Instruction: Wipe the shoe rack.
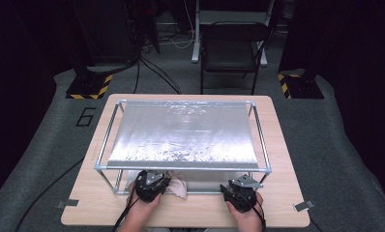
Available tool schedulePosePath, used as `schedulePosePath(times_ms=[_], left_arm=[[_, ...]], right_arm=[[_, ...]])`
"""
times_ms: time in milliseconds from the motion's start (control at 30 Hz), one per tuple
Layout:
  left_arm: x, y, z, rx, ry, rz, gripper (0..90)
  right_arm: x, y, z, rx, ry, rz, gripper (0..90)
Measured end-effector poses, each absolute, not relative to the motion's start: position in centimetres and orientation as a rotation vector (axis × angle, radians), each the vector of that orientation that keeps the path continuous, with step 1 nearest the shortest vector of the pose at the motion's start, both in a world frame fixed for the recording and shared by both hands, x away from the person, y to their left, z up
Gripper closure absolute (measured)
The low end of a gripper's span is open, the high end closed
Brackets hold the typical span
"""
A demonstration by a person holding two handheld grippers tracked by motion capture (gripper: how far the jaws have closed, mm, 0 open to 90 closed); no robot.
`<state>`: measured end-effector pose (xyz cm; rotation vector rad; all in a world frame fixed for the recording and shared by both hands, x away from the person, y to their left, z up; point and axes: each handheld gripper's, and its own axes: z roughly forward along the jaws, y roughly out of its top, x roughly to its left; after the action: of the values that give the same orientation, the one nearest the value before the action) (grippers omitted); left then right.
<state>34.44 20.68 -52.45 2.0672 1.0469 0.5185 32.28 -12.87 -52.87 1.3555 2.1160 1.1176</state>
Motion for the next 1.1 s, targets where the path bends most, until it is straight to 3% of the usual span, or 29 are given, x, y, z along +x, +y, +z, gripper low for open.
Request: schedulePosePath(times_ms=[233,467,567,600,767,967,1100], left_arm=[[34.3,23.6,-52.4,2.023,1.131,0.527,76.0],[34.4,22.8,-52.2,2.045,1.14,0.543,76.4],[34.4,22.5,-52.1,2.011,1.157,0.538,68.0],[34.2,21.8,-52.4,1.9,1.21,0.515,64.0],[34.2,21.1,-52.1,1.878,1.22,0.482,49.9],[34.7,20.2,-52.5,2.035,1.082,0.479,49.1],[34.8,19.5,-52.7,2.033,1.072,0.501,47.4]], right_arm=[[32.3,-12.9,-52.9,1.355,2.115,1.116,58.5],[32.3,-12.9,-52.9,1.355,2.114,1.115,58.5],[32.3,-12.9,-52.9,1.354,2.115,1.117,58.5],[32.3,-12.9,-52.9,1.354,2.114,1.118,58.5],[32.3,-12.9,-52.9,1.355,2.114,1.117,58.5],[32.2,-12.8,-52.8,1.352,2.115,1.111,58.5],[32.2,-12.8,-52.8,1.363,2.107,1.109,58.5]])
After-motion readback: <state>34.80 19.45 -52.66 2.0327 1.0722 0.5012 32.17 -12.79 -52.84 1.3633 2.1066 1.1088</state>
